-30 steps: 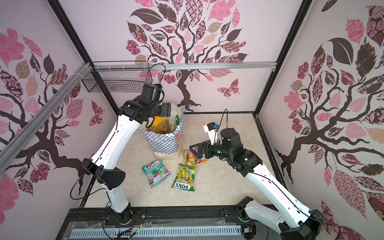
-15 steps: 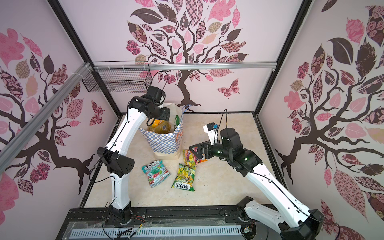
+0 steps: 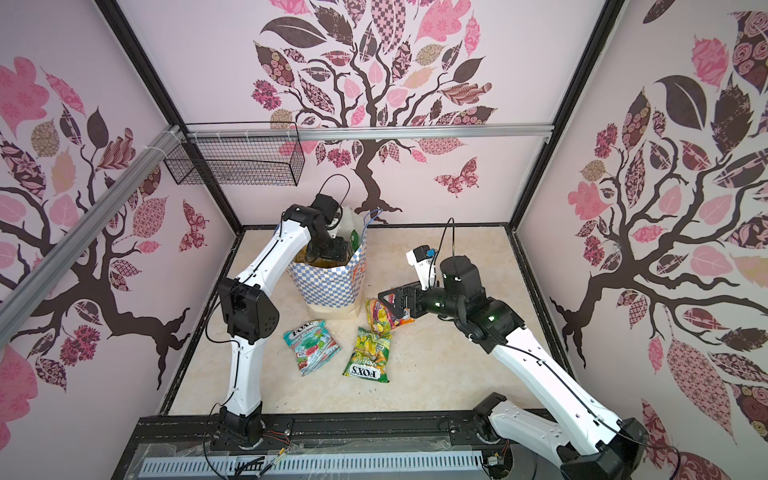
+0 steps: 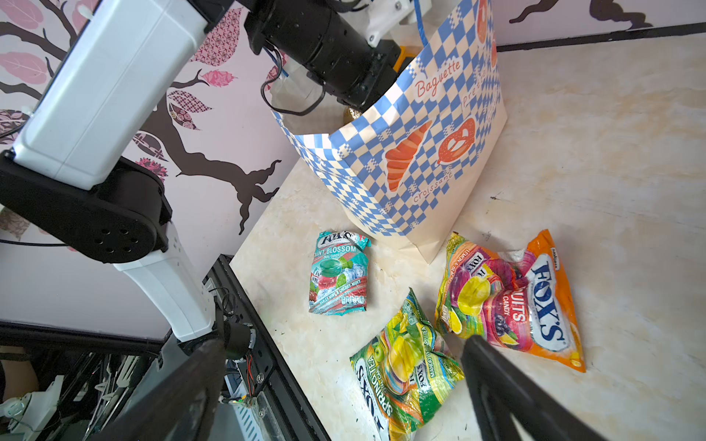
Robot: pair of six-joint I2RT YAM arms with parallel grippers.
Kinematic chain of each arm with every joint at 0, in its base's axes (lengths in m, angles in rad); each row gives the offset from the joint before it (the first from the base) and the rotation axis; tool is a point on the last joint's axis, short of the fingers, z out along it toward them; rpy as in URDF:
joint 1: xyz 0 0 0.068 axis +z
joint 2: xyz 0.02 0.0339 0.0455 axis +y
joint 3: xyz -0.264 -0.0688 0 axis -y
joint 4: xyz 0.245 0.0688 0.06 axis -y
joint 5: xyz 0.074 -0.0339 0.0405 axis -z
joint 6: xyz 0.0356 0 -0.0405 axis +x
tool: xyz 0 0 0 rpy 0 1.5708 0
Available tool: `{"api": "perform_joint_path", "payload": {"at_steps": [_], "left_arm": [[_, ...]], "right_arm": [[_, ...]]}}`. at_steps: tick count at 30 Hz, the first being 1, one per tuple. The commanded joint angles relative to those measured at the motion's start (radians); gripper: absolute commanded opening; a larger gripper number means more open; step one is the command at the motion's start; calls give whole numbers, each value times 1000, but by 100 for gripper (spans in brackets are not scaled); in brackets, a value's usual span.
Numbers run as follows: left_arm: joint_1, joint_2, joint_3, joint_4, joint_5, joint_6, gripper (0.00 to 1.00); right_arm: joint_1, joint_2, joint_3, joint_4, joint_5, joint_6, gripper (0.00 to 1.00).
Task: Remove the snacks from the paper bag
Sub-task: 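Lower the left gripper into the bag toward the green Fox's packet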
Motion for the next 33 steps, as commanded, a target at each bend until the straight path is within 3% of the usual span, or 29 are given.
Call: {"api": "perform_joint_path", "payload": {"at_steps": [1, 14, 18, 24, 27, 32, 33], "left_arm": [[4, 3, -45, 27, 2, 18, 78], [4, 59, -199, 139, -55, 11, 80], [4, 76, -230, 156, -45, 0, 77], [4, 82, -249, 157, -29, -9, 54], [4, 68, -249, 159, -28, -10, 38], [4, 23, -256, 169, -17, 2, 1], [4, 12, -261, 176, -13, 3, 0]], "right_arm": [[1, -1, 32, -11, -9, 4, 99], [2, 7, 29, -8, -20, 9, 100], [3, 9, 31, -9, -19, 6, 99], [1, 14, 32, -9, -22, 6, 99], [2, 16, 33, -10, -23, 7, 100], [2, 14, 36, -9, -23, 10, 100], [2, 14, 35, -9, -22, 11, 100]]}}
